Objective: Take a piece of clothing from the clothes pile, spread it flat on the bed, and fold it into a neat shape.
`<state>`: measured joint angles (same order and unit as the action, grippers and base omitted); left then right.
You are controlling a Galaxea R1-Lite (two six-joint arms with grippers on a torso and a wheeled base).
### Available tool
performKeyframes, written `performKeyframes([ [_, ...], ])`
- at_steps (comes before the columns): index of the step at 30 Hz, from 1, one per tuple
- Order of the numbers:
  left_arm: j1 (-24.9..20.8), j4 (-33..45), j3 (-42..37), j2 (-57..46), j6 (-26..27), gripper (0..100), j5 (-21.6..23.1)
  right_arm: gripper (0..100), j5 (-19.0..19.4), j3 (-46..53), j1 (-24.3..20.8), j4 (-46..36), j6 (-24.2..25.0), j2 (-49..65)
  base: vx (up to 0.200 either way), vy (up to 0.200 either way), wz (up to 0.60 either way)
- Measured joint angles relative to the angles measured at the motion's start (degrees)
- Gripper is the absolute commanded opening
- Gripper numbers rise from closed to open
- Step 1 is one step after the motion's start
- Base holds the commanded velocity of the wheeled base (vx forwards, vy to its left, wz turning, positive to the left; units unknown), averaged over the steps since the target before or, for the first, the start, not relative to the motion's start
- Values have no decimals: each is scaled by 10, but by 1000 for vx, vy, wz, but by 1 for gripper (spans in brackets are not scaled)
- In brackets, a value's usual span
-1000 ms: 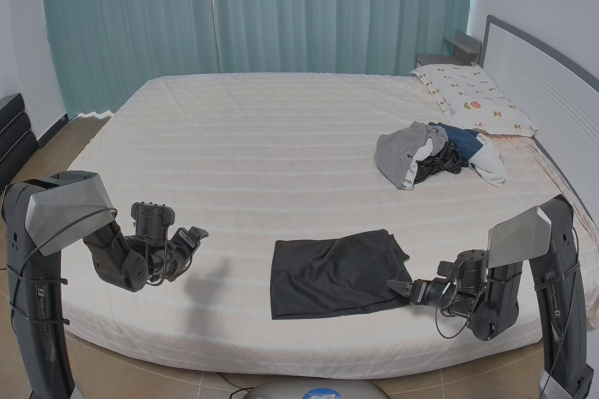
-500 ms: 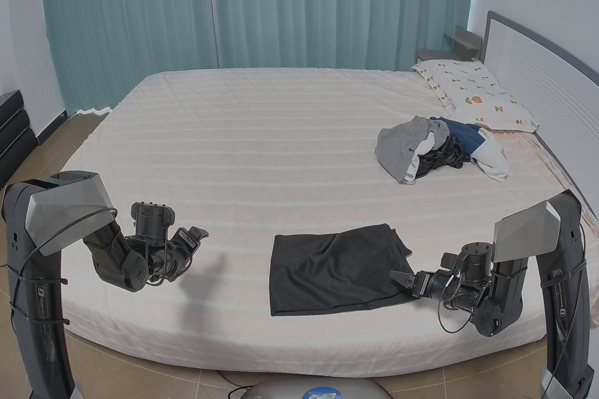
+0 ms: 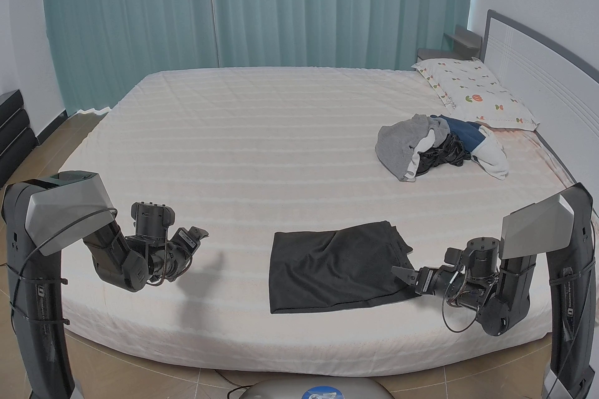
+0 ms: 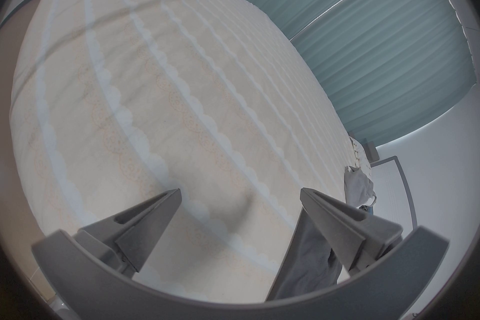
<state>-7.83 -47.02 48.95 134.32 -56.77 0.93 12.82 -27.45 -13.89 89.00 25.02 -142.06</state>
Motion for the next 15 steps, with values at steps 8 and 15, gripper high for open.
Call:
performKeyframes([
  [8,0,-27,-3,0,-1,100,-1,100,-7,22,-15,0,-34,14,0,0,0],
  [15,0,-30,-9,1,-1,100,1,100,-8,6,-17,0,-9,16,143,0,0],
])
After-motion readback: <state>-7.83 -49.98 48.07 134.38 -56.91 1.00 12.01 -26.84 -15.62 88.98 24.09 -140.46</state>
